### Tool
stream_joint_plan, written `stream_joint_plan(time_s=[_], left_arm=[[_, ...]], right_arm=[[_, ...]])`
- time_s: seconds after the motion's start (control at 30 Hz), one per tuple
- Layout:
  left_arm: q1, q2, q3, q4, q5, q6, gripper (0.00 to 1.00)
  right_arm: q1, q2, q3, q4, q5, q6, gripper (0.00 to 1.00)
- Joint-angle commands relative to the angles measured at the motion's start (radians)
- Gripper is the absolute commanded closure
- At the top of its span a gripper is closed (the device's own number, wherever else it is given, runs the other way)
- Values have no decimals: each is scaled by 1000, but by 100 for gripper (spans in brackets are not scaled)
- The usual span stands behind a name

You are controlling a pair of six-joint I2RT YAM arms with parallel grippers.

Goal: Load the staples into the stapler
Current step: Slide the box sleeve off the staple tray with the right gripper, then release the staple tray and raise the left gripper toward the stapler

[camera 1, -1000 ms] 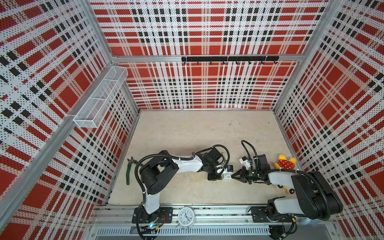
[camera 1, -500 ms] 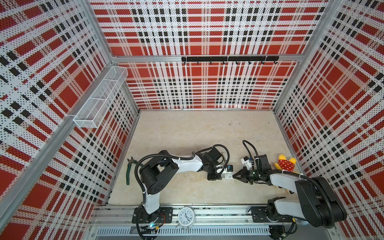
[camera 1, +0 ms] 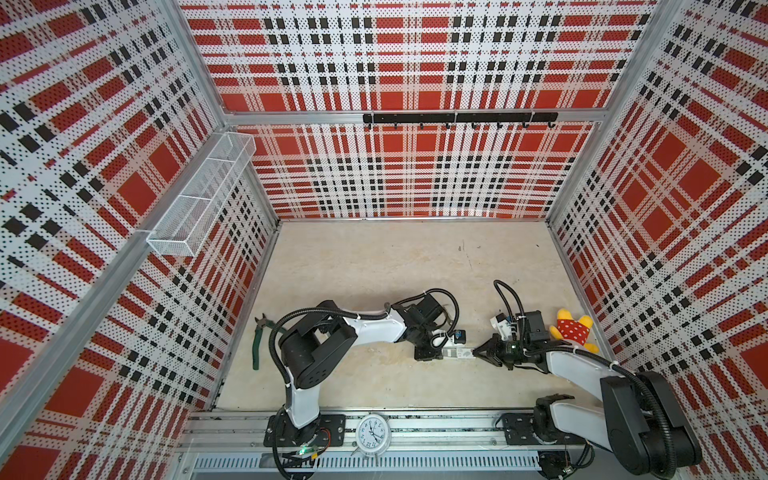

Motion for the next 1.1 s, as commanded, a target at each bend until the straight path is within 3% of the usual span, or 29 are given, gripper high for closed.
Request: stream_joint_plan(time_s=[0.0, 0.37, 0.83, 0.9, 1.07], left_arm=[[6, 21, -9, -82, -27, 6, 68], [6, 17, -5, -81, -40, 4, 67], [5, 19, -3, -77, -52, -5, 67], [6, 17, -4, -76, -52, -6, 63], [6, 4, -7, -83, -58, 2, 47]], right_arm=[[-7, -22, -9, -25, 43, -16, 96], [-12, -100, -20, -57, 81, -6, 95], [-19, -160, -20, -104, 164, 16, 82], [-22, -180, -20, -115, 178, 19, 71], [-24, -241, -6, -138, 199, 16, 66]])
